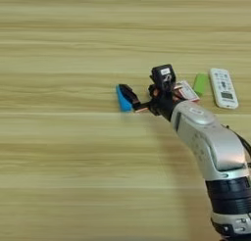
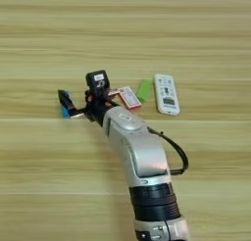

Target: Move the objects on the table

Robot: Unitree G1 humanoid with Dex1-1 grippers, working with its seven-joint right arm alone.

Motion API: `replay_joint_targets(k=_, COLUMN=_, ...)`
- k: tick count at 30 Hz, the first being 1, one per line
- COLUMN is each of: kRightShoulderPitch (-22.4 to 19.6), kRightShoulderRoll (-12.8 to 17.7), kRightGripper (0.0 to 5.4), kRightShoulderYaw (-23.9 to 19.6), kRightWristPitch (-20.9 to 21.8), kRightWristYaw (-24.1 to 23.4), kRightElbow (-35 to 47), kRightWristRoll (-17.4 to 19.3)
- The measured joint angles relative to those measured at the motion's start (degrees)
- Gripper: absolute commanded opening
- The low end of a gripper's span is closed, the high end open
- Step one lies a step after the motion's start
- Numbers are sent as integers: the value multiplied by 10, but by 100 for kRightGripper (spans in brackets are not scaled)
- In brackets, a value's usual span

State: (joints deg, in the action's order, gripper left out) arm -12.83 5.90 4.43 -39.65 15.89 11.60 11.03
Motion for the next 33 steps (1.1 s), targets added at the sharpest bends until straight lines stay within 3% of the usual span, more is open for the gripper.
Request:
replay_joint_targets(k=10, kRightShoulderPitch=4, kRightShoulderRoll=0, kRightGripper=536, kRightShoulderYaw=28, kRightWristPitch=4, kRightWristYaw=9, kRightElbow=-32, kRightWristRoll=-5)
replay_joint_targets(k=33, kRightShoulderPitch=-23, kRightShoulderRoll=2, kRightGripper=536, kRightShoulderYaw=26, kRightWristPitch=56, kRightWristYaw=32, kRightElbow=-159, kRightWristRoll=-22)
